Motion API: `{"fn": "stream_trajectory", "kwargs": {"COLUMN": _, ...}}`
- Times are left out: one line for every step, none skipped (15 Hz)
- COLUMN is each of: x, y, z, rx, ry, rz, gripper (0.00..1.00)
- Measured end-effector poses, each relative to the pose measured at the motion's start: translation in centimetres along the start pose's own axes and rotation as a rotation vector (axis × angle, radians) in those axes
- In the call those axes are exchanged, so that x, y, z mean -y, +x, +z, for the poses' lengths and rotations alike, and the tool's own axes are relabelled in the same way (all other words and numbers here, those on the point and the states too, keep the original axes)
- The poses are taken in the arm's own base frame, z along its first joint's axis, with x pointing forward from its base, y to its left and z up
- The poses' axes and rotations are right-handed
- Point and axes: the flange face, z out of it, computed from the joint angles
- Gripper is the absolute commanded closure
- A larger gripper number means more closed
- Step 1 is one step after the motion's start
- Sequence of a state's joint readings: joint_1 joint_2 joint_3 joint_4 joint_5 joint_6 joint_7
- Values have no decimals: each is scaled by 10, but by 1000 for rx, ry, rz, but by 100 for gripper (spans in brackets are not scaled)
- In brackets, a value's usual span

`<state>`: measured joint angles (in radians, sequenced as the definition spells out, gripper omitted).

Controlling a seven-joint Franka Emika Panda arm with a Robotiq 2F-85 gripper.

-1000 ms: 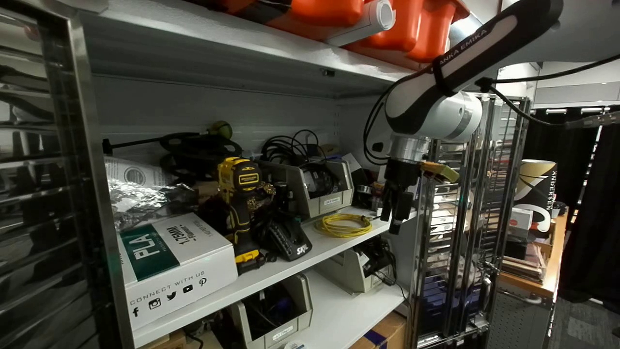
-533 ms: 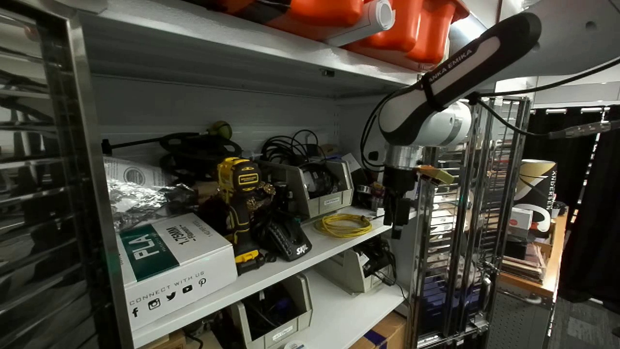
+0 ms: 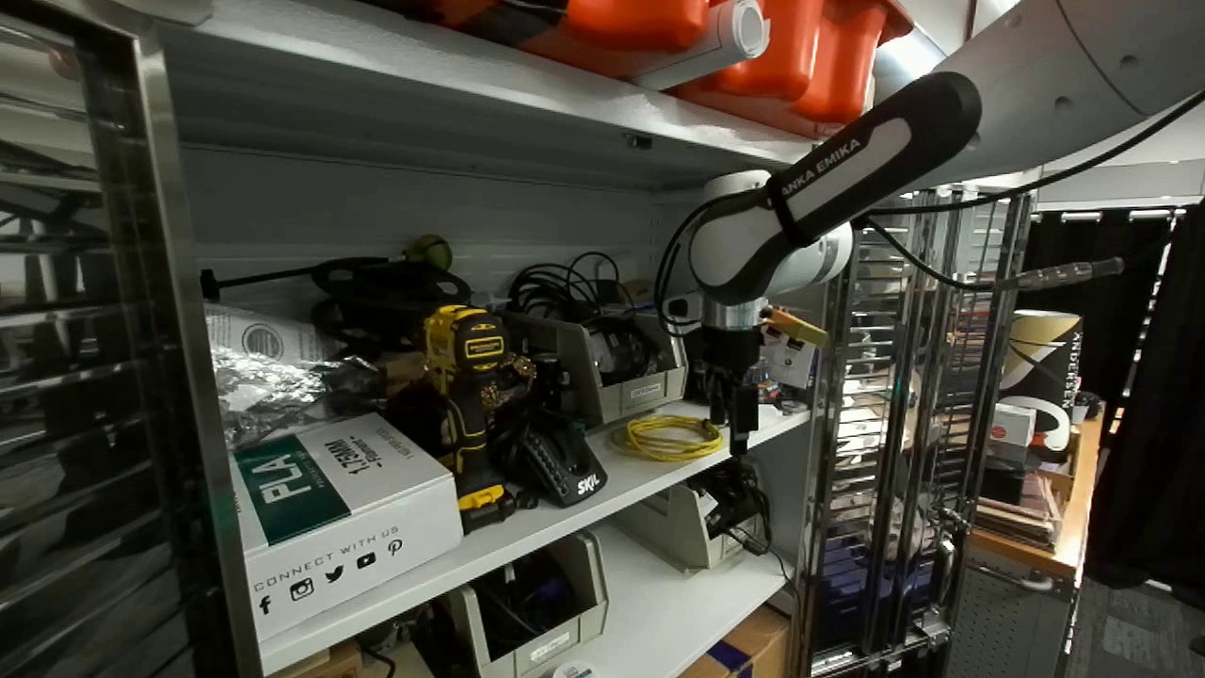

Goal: Place the yellow cable on the first shelf inside the toolbox

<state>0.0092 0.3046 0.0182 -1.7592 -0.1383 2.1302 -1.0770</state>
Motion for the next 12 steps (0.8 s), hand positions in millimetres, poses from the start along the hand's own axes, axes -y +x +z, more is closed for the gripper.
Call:
{"fn": "stream_trajectory", "kwargs": {"x": 0, "y": 5, "z": 2, "rx": -6, "ry": -5, "rz": -13, "gripper": 0}}
{"fn": "stream_trajectory", "kwargs": {"x": -1, "y": 9, "z": 4, "rx": -11, "ry": -8, "rz": -25, "gripper": 0}}
{"fn": "stream_trajectory", "kwargs": {"x": -1, "y": 12, "z": 7, "rx": -14, "ry": -10, "rz": -36, "gripper": 0}}
{"fn": "stream_trajectory", "kwargs": {"x": -1, "y": 14, "z": 10, "rx": -17, "ry": -14, "rz": -45, "gripper": 0}}
{"fn": "stream_trajectory", "kwargs": {"x": -2, "y": 15, "z": 13, "rx": -21, "ry": -18, "rz": -55, "gripper": 0}}
{"fn": "stream_trajectory", "kwargs": {"x": -4, "y": 15, "z": 16, "rx": -26, "ry": -26, "rz": -64, "gripper": 12}}
{"fn": "stream_trajectory", "kwargs": {"x": -5, "y": 15, "z": 18, "rx": -31, "ry": -35, "rz": -70, "gripper": 26}}
{"fn": "stream_trajectory", "kwargs": {"x": -7, "y": 14, "z": 20, "rx": -36, "ry": -42, "rz": -76, "gripper": 34}}
{"fn": "stream_trajectory", "kwargs": {"x": -8, "y": 14, "z": 21, "rx": -38, "ry": -46, "rz": -82, "gripper": 42}}
{"fn": "stream_trajectory", "kwargs": {"x": -9, "y": 14, "z": 23, "rx": -40, "ry": -49, "rz": -88, "gripper": 51}}
{"fn": "stream_trajectory", "kwargs": {"x": -9, "y": 13, "z": 24, "rx": -40, "ry": -49, "rz": -96, "gripper": 58}}
{"fn": "stream_trajectory", "kwargs": {"x": -10, "y": 13, "z": 24, "rx": -40, "ry": -49, "rz": -106, "gripper": 66}}
